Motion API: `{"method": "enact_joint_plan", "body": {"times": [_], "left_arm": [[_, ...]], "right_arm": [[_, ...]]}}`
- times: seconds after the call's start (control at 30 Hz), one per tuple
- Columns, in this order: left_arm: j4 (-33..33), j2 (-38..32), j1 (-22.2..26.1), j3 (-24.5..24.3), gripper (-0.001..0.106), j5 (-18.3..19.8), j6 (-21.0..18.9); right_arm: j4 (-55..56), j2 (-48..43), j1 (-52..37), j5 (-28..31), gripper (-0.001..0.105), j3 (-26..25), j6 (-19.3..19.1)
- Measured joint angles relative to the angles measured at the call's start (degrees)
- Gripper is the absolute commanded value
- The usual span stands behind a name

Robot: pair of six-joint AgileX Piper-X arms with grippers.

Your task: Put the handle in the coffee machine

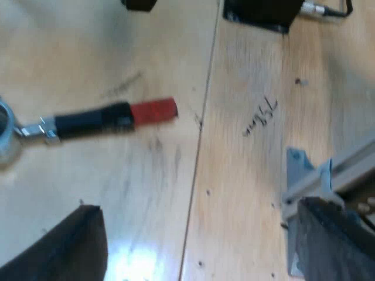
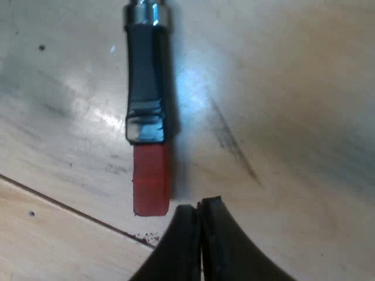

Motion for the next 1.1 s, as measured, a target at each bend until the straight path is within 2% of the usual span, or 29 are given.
{"method": "enact_joint_plan", "body": {"times": [0.2, 0.37, 0.47, 0.77, 1.1], "left_arm": [[0.2, 0.1, 0.0, 1.1, 0.068, 0.0, 0.0], [0.2, 0.1, 0.0, 1.1, 0.068, 0.0, 0.0], [0.2, 0.1, 0.0, 1.1, 0.068, 0.0, 0.0], [0.0, 0.1, 0.0, 1.1, 0.068, 0.0, 0.0], [0.0, 0.1, 0.0, 1.1, 0.068, 0.0, 0.0]], "right_arm": [[-3.0, 1.9, 4.5, 0.7, 0.000, 2.1, 2.3], [-6.0, 2.3, 5.3, 0.7, 0.000, 7.0, 9.6], [-6.8, 2.3, 5.3, 0.7, 0.000, 9.1, 10.7], [-12.6, 2.3, 5.3, 1.9, 0.000, 13.9, 11.3], [-14.9, 6.1, 5.3, 3.2, 0.000, 14.8, 11.4]]}}
